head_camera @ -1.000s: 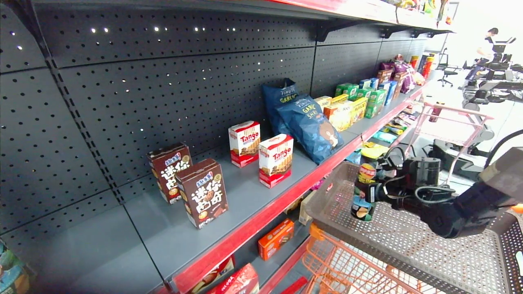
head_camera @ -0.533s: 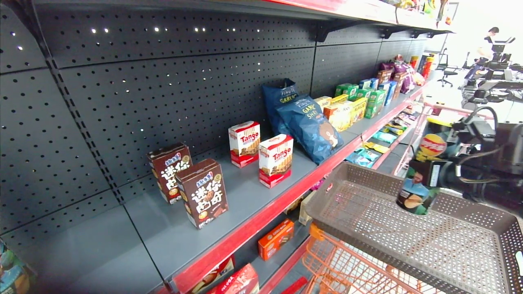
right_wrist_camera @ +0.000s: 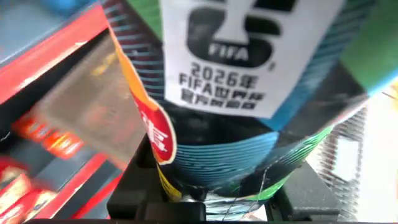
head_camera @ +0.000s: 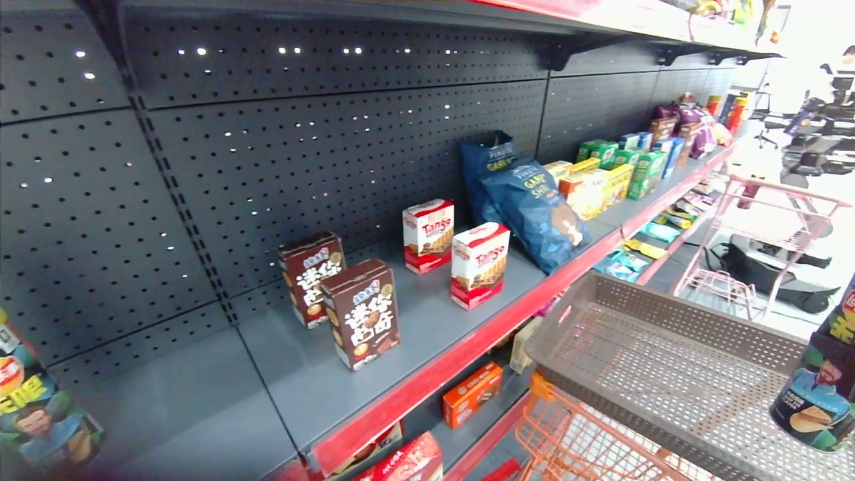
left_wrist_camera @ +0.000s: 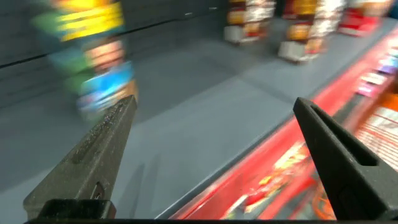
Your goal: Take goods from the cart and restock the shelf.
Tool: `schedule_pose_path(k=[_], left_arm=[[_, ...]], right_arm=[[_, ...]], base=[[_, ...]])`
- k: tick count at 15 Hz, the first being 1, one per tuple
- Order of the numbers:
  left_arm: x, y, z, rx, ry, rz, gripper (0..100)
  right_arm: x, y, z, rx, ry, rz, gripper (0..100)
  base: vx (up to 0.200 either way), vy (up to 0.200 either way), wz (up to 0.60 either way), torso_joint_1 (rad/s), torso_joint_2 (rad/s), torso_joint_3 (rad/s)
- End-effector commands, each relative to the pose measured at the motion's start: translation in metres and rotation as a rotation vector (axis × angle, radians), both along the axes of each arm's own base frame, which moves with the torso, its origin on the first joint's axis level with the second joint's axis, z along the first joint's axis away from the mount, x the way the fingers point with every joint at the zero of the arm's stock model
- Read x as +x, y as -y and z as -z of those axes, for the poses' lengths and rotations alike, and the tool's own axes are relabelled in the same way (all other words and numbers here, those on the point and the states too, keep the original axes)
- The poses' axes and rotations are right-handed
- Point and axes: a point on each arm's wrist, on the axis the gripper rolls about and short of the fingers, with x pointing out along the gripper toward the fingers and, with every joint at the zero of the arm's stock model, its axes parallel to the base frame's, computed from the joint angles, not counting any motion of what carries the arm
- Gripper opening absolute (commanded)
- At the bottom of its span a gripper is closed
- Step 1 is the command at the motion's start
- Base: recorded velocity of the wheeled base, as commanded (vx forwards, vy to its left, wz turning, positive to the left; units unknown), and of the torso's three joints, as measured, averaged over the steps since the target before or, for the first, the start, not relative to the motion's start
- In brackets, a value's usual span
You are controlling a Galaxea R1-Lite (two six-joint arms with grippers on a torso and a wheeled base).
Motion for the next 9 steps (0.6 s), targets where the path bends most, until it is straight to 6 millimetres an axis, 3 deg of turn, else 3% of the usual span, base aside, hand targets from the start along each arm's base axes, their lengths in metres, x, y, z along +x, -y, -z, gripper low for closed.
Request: schedule_pose_path(k=[1, 9], left_arm=[[0.0, 0.0, 0.0, -0.002, 0.0, 0.0, 100], [0.0, 0.0, 0.0, 0.0, 0.0, 0.0, 100]], right_arm=[[-0.0114, 0.0005, -0.0038, -0.001, 0.044, 0.004, 0], [-0.016, 0.0011, -0.0031, -0.003, 0.052, 0.018, 0]], base=[[0.0, 0.0, 0.6, -0.002, 0.01, 0.007], [0.0, 0.0, 0.6, 0.002, 0.0, 0.004]])
